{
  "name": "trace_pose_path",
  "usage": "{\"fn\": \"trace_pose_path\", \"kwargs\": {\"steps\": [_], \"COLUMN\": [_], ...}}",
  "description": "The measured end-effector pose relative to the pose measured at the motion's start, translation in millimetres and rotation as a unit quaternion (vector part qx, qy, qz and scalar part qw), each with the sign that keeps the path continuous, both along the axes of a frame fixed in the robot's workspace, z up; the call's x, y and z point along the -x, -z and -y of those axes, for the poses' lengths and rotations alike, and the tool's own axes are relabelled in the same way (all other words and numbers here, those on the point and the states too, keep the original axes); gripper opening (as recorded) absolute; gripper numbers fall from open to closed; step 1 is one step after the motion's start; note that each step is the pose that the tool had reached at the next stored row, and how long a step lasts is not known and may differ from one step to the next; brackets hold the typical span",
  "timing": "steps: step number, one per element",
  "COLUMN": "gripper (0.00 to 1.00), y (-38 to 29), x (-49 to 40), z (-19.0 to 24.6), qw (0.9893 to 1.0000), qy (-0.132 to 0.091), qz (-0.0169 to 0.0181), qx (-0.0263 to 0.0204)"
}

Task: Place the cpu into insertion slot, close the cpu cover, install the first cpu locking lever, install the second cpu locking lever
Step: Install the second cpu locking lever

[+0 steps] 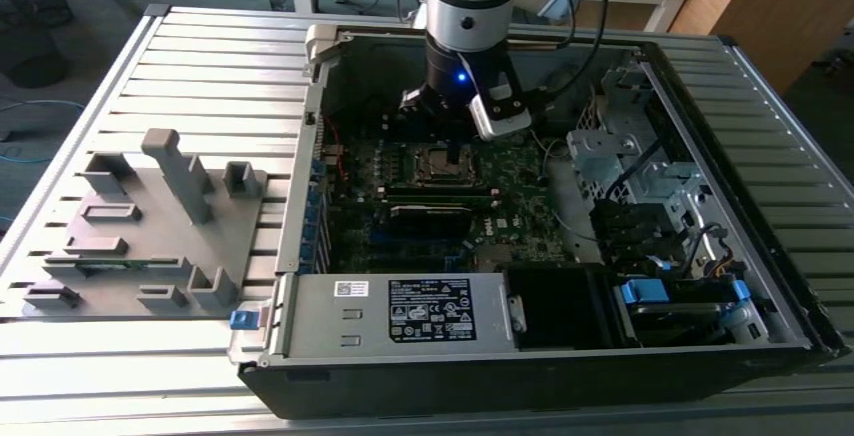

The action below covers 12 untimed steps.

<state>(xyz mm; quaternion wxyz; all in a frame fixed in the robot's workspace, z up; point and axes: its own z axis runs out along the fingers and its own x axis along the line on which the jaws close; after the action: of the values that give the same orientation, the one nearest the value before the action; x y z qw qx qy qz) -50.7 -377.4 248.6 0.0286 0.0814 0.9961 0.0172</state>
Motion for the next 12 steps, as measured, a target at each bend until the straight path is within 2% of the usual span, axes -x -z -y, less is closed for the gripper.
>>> {"fn": "trace_pose_path", "kwargs": {"steps": [12], "gripper": [0.1], "y": [0.3], "x": [0.6], "z": [0.0], "qw": [1.0], "qy": [0.0], "qz": [0.0001], "qx": [-0.0001]}}
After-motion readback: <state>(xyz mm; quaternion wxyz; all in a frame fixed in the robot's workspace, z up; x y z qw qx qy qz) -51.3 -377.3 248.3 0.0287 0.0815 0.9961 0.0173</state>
